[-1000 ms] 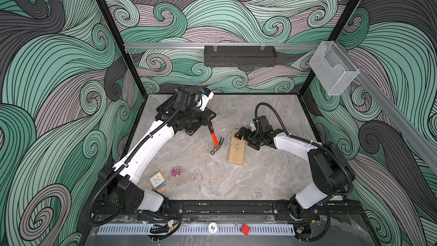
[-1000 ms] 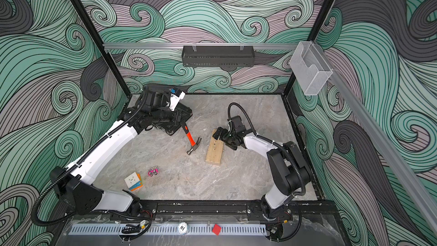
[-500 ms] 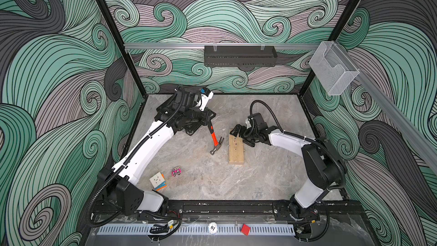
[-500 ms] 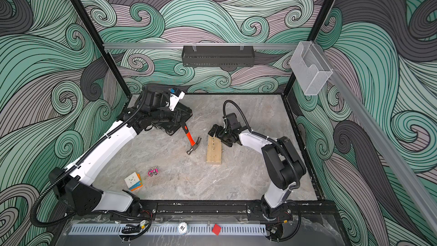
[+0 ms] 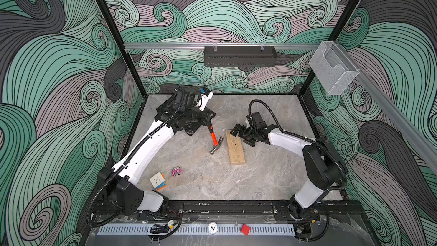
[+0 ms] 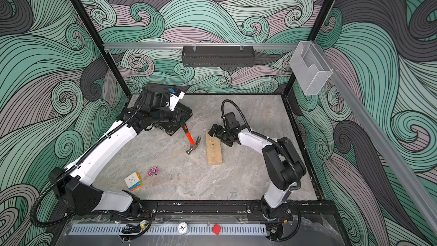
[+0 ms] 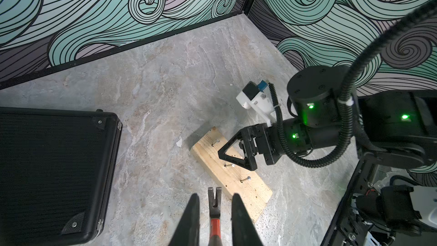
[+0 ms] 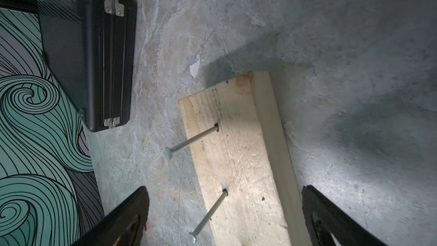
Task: Use a claw hammer to pull out a nail
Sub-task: Move the mounting plate to the center of the board, then adjust the hammer.
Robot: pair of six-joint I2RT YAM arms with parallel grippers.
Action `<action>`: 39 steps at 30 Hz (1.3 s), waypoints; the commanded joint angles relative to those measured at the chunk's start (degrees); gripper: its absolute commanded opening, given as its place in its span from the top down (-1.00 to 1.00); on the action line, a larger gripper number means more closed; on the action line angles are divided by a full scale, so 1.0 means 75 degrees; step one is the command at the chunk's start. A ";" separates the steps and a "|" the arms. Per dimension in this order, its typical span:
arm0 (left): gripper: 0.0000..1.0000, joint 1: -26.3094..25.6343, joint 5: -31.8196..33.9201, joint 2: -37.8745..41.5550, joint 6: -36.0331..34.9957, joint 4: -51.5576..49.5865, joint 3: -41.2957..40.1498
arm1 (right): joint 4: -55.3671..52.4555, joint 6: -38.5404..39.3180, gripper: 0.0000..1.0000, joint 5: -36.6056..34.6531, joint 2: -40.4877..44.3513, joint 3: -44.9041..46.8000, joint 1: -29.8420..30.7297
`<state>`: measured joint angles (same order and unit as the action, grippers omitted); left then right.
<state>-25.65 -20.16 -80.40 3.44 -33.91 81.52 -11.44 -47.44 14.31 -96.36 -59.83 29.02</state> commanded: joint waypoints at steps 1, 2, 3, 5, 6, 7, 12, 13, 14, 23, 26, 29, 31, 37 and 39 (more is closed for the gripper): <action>1.00 -0.0014 -0.0277 0.0013 -0.0001 0.0151 0.0524 | -0.0337 0.0807 -1.00 -0.0541 0.0646 -0.0415 -0.0022; 1.00 -0.0013 -0.0282 -0.0008 -0.0013 0.0126 0.0576 | -0.0359 0.0969 -1.00 -0.0614 0.0792 -0.0458 -0.0043; 1.00 -0.0014 -0.0298 -0.0024 -0.0008 0.0118 0.0607 | -0.0396 0.1087 -1.00 -0.0690 0.0924 -0.0492 -0.0057; 1.00 -0.0014 -0.0334 -0.0032 -0.0025 0.0114 0.0660 | -0.0331 0.1447 -1.00 -0.0759 0.1203 -0.0523 -0.0097; 1.00 -0.0013 -0.0338 -0.0038 -0.0026 0.0144 0.0684 | -0.0318 0.1602 -1.00 -0.0809 0.1323 -0.0535 -0.0110; 1.00 -0.0024 -0.0348 -0.0058 -0.0025 0.0162 0.0702 | -0.0266 0.1789 -1.00 -0.0785 0.1448 -0.0561 -0.0119; 1.00 -0.0022 -0.0455 -0.0085 -0.0093 0.0035 0.0992 | 0.0268 0.2813 -1.00 0.0126 0.2028 -0.0687 -0.0126; 1.00 -0.0025 -0.0376 -0.0085 -0.0078 -0.0050 0.1092 | 0.0330 0.2939 -1.00 0.0366 0.2107 -0.0741 -0.0119; 1.00 -0.0025 -0.0206 -0.0085 -0.0002 -0.0148 0.1201 | 0.0385 0.3021 -1.00 0.0589 0.2178 -0.0806 -0.0108; 1.00 -0.0021 0.1247 -0.0801 0.1534 -0.1070 0.2273 | 0.1748 0.2934 -0.99 0.0530 0.2430 -0.0486 0.0883; 1.00 -0.0025 0.1476 -0.0973 0.2021 -0.1196 0.2465 | 0.2108 0.2873 -0.96 0.0311 0.2184 -0.0531 0.1247; 1.00 -0.0022 0.1702 -0.1087 0.2441 -0.1253 0.2593 | 0.2205 0.3089 -0.92 -0.0012 0.1875 -0.0788 0.1680; 1.00 -0.0025 0.1726 -0.1150 0.2612 -0.1268 0.2671 | 0.2091 0.3257 -0.87 -0.0224 0.1650 -0.0998 0.1904; 1.00 -0.0025 0.0953 -0.1141 0.1843 -0.1160 0.2766 | 0.1972 0.3646 -0.87 -0.0361 0.1462 -0.1213 0.1985; 1.00 -0.0014 0.0633 -0.1096 0.1250 -0.1277 0.2854 | 0.1634 0.4004 -0.91 -0.0156 0.1560 -0.1338 0.1933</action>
<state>-25.65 -10.33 -90.02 17.34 -44.25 98.76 2.02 -21.65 13.50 -86.13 -67.22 43.97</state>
